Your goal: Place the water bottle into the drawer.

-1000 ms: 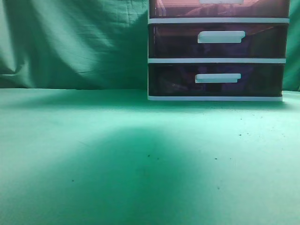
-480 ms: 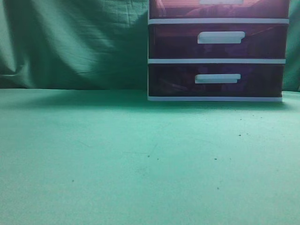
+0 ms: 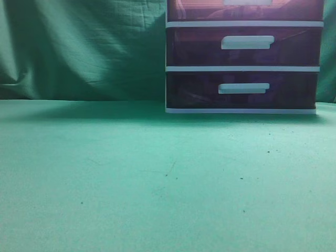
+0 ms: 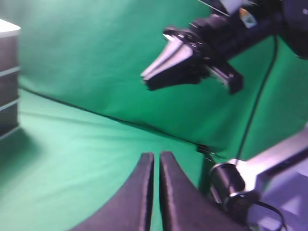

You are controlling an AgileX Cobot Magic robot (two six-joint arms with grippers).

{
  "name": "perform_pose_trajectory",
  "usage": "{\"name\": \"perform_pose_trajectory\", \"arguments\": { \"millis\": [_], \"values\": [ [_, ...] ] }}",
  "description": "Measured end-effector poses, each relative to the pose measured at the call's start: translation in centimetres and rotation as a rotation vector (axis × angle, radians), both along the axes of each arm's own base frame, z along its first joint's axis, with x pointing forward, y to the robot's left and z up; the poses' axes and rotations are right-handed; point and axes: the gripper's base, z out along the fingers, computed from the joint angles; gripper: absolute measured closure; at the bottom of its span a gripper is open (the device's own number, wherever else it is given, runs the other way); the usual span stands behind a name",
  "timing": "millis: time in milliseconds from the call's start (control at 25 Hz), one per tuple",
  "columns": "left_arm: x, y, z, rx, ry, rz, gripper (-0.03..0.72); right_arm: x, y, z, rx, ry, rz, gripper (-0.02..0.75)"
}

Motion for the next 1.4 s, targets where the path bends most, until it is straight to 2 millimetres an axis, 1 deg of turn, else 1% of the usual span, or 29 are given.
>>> {"name": "perform_pose_trajectory", "arguments": {
  "millis": [120, 160, 240, 400, 640, 760, 880, 1000, 1120, 1280, 1400],
  "values": [
    [-2.1, 1.1, -2.3, -0.031, -0.019, 0.122, 0.688, -1.8, -0.7, -2.4, 0.03, 0.015, 0.003, 0.738],
    [-2.8, 1.4, -3.4, -0.037, -0.018, 0.155, 0.688, -2.5, -0.9, -2.9, 0.052, 0.002, 0.01, 0.738],
    [-3.8, 2.1, -4.7, -0.06, -0.042, 0.234, 0.688, -3.8, -1.3, -4.4, 0.091, -0.014, 0.035, 0.738],
    [-5.3, 3.5, -8.0, -0.099, -0.071, 0.382, 0.688, -6.6, -1.9, -6.4, 0.205, -0.09, 0.092, 0.738],
    [-5.8, 4.8, -12.4, -0.12, -0.064, 0.54, 0.688, -9.4, -2.9, -9.5, 0.281, -0.157, 0.123, 0.738],
    [-5.4, 5.2, -14.5, -0.109, -0.033, 0.602, 0.688, -10.5, -3.4, -11.2, 0.305, -0.171, 0.129, 0.738],
    [-4.6, 5.7, -17.3, -0.077, 0.024, 0.686, 0.688, -11.4, -3.7, -13.0, 0.345, -0.183, 0.136, 0.738],
    [-4.1, 6.4, -19.7, -0.047, 0.068, 0.787, 0.688, -11.6, -3.9, -14.4, 0.42, -0.18, 0.107, 0.738],
    [-3.8, 6.9, -21.3, -0.024, 0.092, 0.846, 0.688, -11.2, -3.8, -15.4, 0.487, -0.154, 0.055, 0.738],
    [-3.8, 7.0, -21.6, -0.019, 0.097, 0.86, 0.688, -10.4, -3.8, -16.4, 0.512, -0.144, 0.013, 0.738],
    [-3.8, 7.0, -21.6, -0.019, 0.097, 0.86, 0.688, -10.2, -3.8, -16.6, 0.524, -0.151, -0.004, 0.738]
  ]
}}
